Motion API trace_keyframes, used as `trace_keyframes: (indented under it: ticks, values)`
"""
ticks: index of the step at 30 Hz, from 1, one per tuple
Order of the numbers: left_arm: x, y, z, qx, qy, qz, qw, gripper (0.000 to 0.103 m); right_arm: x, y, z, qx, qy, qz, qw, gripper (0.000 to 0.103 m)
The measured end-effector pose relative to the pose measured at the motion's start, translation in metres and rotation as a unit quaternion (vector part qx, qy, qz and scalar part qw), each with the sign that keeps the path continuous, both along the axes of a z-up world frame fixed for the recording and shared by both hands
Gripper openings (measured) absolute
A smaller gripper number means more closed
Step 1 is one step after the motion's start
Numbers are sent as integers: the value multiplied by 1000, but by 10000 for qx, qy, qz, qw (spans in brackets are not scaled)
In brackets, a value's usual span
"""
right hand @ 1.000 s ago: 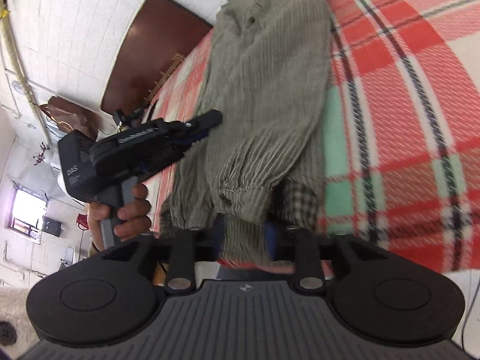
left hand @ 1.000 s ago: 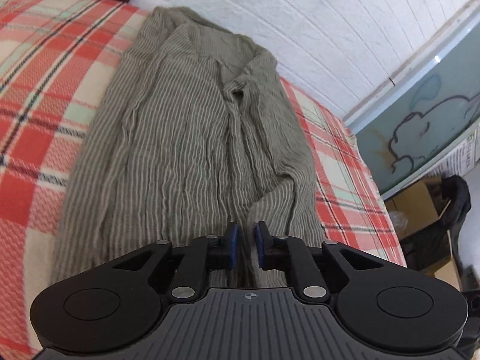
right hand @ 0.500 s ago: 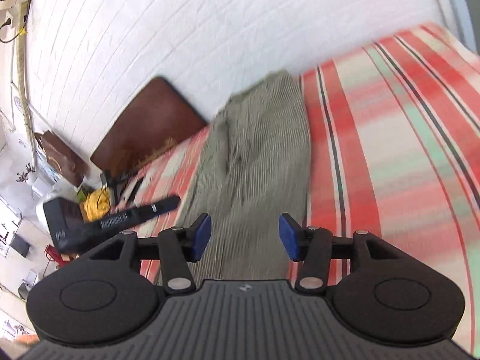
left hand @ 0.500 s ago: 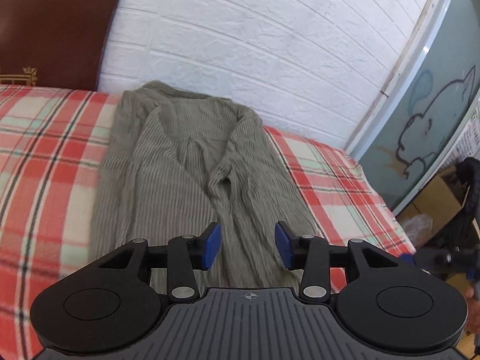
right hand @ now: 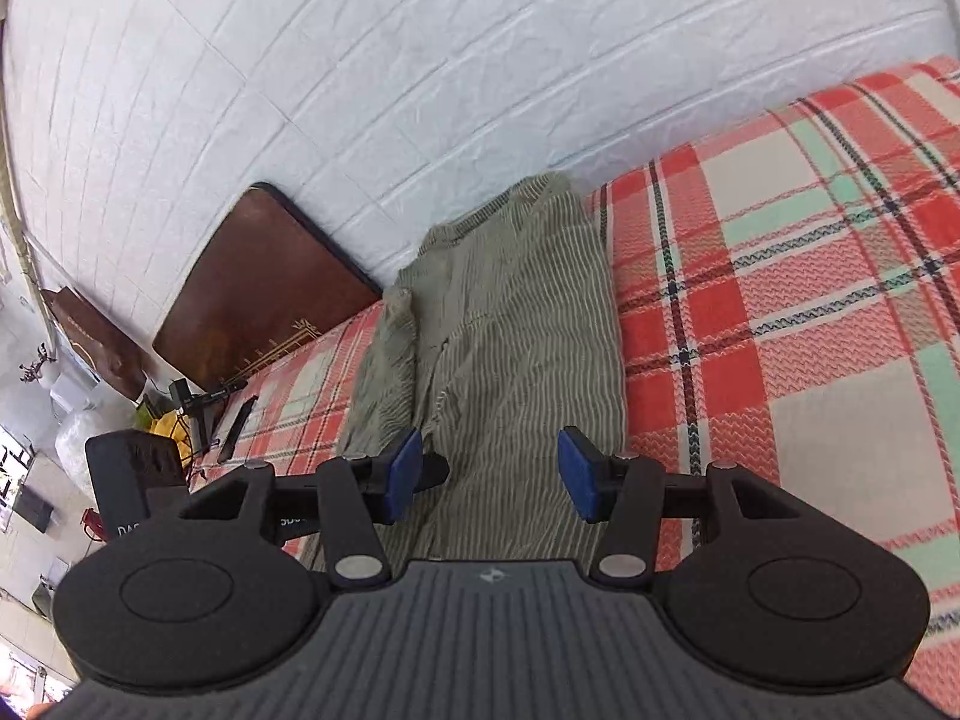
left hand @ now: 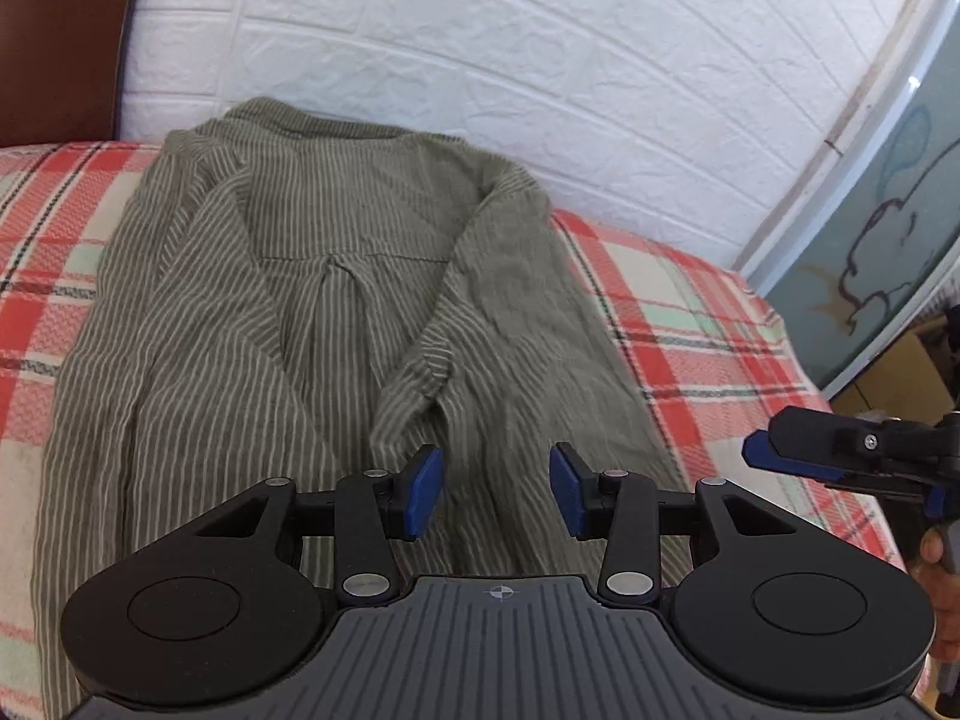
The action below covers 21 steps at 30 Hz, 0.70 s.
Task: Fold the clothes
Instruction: 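Pinch the shirt side edge with the left gripper and pull it flat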
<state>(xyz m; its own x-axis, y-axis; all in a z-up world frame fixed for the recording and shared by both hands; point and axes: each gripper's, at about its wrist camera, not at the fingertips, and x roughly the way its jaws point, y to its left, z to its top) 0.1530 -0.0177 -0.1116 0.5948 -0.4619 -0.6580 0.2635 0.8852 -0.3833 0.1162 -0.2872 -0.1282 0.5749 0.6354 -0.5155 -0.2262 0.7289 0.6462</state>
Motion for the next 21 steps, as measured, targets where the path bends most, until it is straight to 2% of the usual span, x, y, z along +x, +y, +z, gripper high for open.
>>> trace_keyframes:
  ticks: [3, 8, 12, 16, 18, 19, 20, 21]
  values:
    - [12, -1, -9, 17, 112, 18, 9999, 56, 12, -2, -7, 10, 62, -38, 10000, 56]
    - [18, -3, -9, 104, 21, 29, 9999, 56, 31, -5, -10, 19, 67, -125, 9999, 56]
    - [21, -4, -10, -196, 228, -84, 9995, 58, 47, -3, -7, -94, -92, -210, 9997, 56]
    - [20, -7, -12, -349, 213, -143, 9991, 61, 71, 2, -3, -188, -305, -250, 9990, 56]
    - [23, -6, -13, -486, 239, -143, 9984, 54, 85, 6, -2, -297, -465, -219, 9982, 56]
    - [24, -5, -13, -561, 251, -148, 9980, 23, 93, 7, -3, -346, -521, -208, 9978, 56]
    - [25, -3, -13, -646, 260, -152, 9975, 10, 100, 8, -4, -384, -561, -198, 9975, 56]
    - [25, 1, -11, -739, 243, -131, 9969, 10, 107, 9, -5, -375, -580, -174, 9975, 56]
